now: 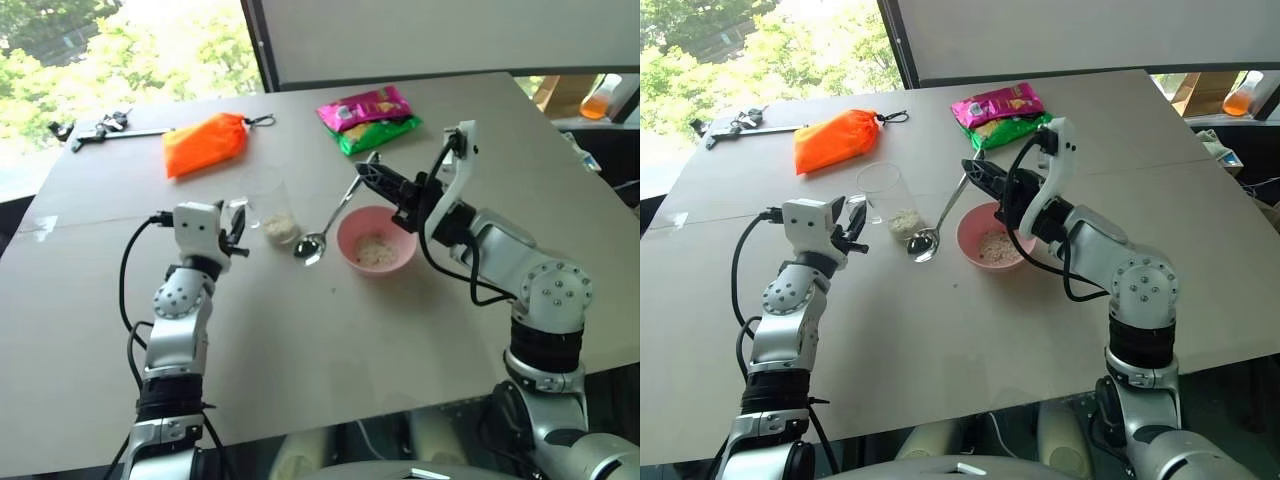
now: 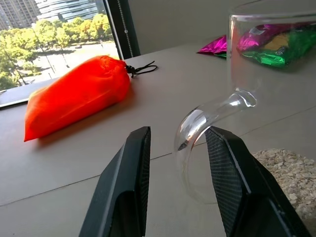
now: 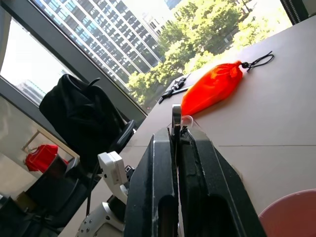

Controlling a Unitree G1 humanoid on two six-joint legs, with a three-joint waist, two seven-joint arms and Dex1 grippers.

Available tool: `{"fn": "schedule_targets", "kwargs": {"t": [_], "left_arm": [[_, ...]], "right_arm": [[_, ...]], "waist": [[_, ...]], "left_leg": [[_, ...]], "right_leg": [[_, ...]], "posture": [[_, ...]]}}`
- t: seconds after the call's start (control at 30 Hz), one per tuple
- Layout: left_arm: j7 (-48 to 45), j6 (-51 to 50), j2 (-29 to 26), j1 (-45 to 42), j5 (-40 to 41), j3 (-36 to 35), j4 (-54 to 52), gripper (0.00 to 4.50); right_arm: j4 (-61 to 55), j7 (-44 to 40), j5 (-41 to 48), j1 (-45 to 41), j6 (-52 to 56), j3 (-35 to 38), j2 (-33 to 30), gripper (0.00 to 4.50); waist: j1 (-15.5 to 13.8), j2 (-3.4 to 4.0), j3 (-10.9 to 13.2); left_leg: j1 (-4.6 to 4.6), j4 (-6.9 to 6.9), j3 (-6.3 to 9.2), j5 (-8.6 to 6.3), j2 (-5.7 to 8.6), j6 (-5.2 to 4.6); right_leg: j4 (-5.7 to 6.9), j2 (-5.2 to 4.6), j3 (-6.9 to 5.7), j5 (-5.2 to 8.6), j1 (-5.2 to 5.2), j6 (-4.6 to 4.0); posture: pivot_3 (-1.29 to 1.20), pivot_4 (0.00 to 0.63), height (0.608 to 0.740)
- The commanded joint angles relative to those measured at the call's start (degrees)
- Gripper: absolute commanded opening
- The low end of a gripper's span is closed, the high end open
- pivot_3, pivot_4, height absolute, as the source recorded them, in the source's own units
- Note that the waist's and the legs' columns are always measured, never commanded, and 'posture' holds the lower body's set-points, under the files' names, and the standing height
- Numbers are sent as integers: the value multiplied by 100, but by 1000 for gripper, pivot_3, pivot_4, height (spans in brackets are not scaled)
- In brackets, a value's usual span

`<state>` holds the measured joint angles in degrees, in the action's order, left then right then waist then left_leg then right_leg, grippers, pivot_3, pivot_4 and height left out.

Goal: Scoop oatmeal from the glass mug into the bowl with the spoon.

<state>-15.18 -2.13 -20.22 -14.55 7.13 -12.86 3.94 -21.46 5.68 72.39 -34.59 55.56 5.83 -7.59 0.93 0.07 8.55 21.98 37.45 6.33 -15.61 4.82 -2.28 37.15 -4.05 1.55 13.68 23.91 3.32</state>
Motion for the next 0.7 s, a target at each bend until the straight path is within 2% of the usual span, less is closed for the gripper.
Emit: {"fn": "schedule_targets", "kwargs": {"t": [0.03,0.07,0.5,0.7], "left_arm": [[-20,97,-40,-59,5,18,-65,619],[-10,90,-43,-62,-13,23,-57,125],[-5,180,-35,-148,-48,63,79,125],[-96,538,0,-180,-44,132,163,125]], "right_arm": [[-119,-70,55,-50,-150,4,-2,0],[-122,-72,47,-46,-153,-7,-4,0],[-101,-91,-5,-136,-182,-45,-55,0],[203,-423,-315,-743,-309,79,-399,0]], "waist": [[0,0,0],[1,0,0],[-4,-1,-1],[-6,0,0]], "left_leg": [[0,0,0,0,0,0],[0,0,0,0,0,0],[-2,3,0,1,1,1],[-1,6,-1,1,1,2]], "right_leg": [[0,0,0,0,0,0],[0,0,0,0,0,0],[11,-1,1,0,0,0],[14,-1,1,0,2,0]], "posture": [[0,150,740],[0,150,740],[0,150,740],[0,150,740]]}}
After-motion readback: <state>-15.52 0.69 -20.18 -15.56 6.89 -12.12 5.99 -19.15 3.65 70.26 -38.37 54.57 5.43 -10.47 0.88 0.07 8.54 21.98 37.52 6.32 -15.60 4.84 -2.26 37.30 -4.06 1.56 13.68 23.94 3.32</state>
